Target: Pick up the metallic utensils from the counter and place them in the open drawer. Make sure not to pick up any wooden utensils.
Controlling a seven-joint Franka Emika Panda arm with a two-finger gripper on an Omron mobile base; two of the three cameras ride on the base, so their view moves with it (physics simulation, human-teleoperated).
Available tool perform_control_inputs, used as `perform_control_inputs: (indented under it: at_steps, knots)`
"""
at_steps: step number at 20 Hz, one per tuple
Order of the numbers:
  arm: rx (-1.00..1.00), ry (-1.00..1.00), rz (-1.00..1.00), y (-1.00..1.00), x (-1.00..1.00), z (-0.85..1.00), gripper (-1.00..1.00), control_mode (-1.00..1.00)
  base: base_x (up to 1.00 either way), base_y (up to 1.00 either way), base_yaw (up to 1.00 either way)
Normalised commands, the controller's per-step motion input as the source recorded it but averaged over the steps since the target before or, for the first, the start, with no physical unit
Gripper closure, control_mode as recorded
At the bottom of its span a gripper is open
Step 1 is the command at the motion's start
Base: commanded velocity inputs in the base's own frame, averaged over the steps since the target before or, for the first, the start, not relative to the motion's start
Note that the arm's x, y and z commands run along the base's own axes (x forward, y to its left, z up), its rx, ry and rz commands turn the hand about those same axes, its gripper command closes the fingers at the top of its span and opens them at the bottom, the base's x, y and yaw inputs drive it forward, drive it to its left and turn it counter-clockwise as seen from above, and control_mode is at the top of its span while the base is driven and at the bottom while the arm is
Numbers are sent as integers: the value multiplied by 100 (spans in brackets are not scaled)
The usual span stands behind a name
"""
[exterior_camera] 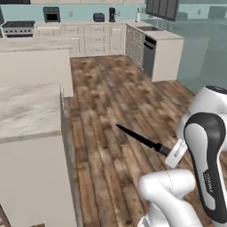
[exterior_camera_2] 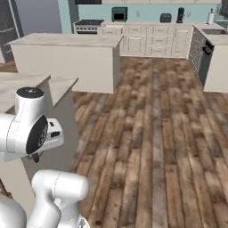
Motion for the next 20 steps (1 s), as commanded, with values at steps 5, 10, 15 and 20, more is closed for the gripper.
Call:
perform_control_inputs:
  at_steps: [5, 10, 15, 20]
  knots:
    - [0, 0, 0, 0, 0, 0, 100, 100, 71, -100, 50]
    - [0, 0, 0, 0, 0, 0, 100, 100, 56, -100, 50]
    - [0, 0, 0, 0, 0, 0, 100, 100, 50, -100, 36]
    - [0, 0, 0, 0, 0, 0, 100, 100, 46, -100, 18]
